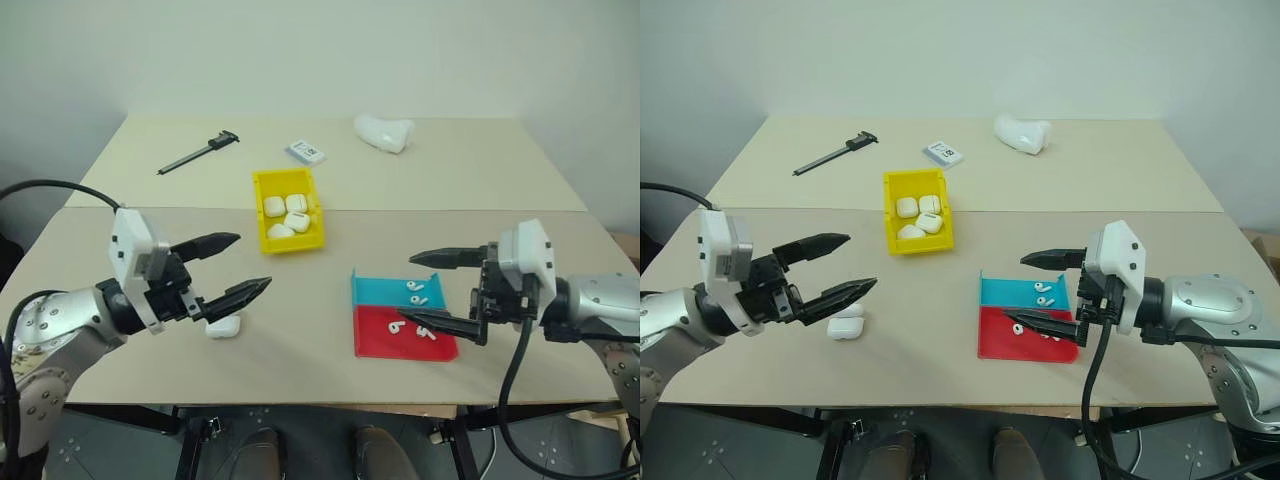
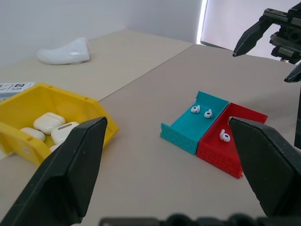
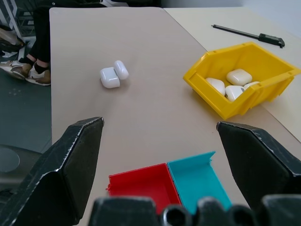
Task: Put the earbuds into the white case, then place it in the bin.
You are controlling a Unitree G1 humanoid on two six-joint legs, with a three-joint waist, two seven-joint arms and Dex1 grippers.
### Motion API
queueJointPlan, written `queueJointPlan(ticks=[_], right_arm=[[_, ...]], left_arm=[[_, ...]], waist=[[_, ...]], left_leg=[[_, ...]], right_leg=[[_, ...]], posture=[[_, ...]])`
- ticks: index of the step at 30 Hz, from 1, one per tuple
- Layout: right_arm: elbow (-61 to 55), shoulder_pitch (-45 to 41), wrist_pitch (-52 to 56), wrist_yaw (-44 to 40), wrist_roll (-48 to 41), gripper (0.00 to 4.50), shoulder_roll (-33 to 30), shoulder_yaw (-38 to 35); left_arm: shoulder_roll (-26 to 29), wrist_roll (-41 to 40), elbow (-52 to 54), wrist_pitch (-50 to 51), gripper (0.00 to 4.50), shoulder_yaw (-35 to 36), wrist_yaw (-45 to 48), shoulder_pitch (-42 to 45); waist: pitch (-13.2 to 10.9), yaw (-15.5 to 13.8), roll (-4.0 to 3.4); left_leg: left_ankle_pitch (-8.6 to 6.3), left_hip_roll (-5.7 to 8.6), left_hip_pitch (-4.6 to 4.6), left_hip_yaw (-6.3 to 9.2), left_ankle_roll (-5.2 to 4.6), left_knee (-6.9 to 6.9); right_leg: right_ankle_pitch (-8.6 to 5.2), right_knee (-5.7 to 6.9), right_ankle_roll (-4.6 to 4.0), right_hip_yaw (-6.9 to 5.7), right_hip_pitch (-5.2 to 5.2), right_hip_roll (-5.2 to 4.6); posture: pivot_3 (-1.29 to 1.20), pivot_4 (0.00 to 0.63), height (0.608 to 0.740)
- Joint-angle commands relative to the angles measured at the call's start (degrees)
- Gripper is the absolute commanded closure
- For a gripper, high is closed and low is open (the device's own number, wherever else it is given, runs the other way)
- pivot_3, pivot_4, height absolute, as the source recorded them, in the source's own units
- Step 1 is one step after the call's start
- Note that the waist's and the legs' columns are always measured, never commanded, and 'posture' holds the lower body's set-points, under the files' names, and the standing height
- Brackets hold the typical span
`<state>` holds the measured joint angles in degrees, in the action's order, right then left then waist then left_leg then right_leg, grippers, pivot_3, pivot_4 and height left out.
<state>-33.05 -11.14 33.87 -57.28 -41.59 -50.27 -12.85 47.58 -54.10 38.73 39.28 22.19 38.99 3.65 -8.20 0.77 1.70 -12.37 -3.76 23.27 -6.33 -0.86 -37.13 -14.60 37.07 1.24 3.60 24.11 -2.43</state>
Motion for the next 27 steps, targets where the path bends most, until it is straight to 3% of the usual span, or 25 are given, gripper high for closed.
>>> queueJointPlan(ticks=[1,9,17,27], right_arm=[[-0.55,-0.65,-1.78,-0.26,0.13,0.03,-0.88,-1.67],[-0.25,-0.37,-3.18,1.74,2.24,0.03,0.58,-0.79],[0.28,-1.83,-3.54,2.08,3.12,0.03,0.89,0.59],[-1.75,0.67,-2.79,3.37,2.96,0.03,1.08,0.35]], left_arm=[[-0.19,0.2,0.74,-2.75,0.0,0.72,2.3,-0.26],[4.79,-1.62,-0.38,0.66,0.0,4.05,5.09,-2.3],[6.81,-0.71,0.59,2.69,0.0,2.73,3.84,-2.63],[13.28,2.19,-1.69,3.93,0.0,6.1,10.77,-6.87]], waist=[[0.0,0.0,0.0],[0.0,0.04,0.0],[0.0,0.02,0.0],[0.0,-0.08,0.01]], left_leg=[[0.0,0.0,0.0,0.0,0.0,0.0],[0.0,-0.01,0.0,-0.01,0.0,0.0],[0.0,0.0,0.0,-0.03,0.0,0.0],[0.0,0.01,-0.04,-0.15,0.0,0.06]], right_leg=[[0.0,0.0,0.0,0.0,0.0,0.0],[0.0,0.0,0.0,0.0,0.02,0.01],[0.0,0.0,0.0,0.01,0.03,-0.01],[-0.02,0.0,-0.02,0.02,0.04,-0.04]], posture=[[0.0,0.15,0.74],[0.0,0.15,0.74],[0.0,0.15,0.74],[0.0,0.15,0.74]])
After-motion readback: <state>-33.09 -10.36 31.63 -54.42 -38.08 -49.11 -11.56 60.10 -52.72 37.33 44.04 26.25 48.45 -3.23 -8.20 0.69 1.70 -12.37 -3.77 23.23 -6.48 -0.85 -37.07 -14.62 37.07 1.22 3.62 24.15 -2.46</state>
